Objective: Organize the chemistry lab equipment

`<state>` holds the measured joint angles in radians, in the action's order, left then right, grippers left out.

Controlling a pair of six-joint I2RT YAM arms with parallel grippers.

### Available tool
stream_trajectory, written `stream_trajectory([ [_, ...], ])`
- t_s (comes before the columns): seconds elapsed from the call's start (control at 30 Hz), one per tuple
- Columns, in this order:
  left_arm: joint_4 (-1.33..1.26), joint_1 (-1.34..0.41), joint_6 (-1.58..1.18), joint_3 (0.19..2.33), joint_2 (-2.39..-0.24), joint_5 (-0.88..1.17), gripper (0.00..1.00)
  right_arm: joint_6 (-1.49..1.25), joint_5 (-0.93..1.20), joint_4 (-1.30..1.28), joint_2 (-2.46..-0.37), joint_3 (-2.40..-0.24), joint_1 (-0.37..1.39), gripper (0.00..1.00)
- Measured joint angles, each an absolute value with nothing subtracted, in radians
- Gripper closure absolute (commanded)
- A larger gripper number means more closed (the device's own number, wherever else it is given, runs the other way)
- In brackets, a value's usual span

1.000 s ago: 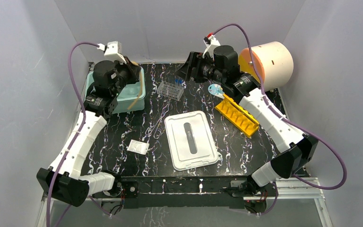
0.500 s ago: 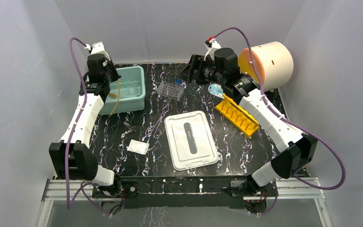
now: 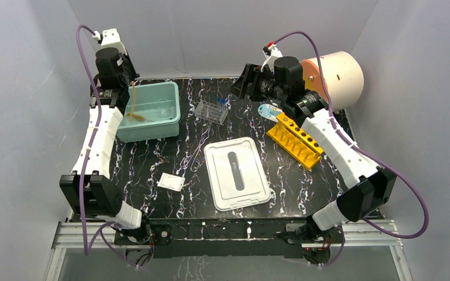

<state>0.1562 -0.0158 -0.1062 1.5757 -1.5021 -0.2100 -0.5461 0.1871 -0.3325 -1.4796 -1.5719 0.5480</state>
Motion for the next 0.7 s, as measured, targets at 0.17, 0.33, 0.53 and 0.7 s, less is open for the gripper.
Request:
stream_trajectory([
  [0.17, 0.149, -0.015, -0.076, 1.585, -1.512, -0.234, 1.00, -0.546, 0.202, -0.327, -1.480, -1.572, 0.532, 0.22],
  [0.33, 0.119, -0.015, -0.074, 1.552, -1.532, -0.233, 1.00, -0.546, 0.217, -0.313, -1.480, -1.572, 0.522, 0.22],
  [0.53, 0.075, -0.015, -0.106, 1.429, -1.532, -0.201, 1.00, -0.547, 0.229, -0.310, -1.488, -1.572, 0.511, 0.22],
  [0.7, 0.053, -0.015, -0.164, 1.314, -1.533, -0.175, 1.00, -0.553, 0.238, -0.292, -1.493, -1.549, 0.503, 0.22],
])
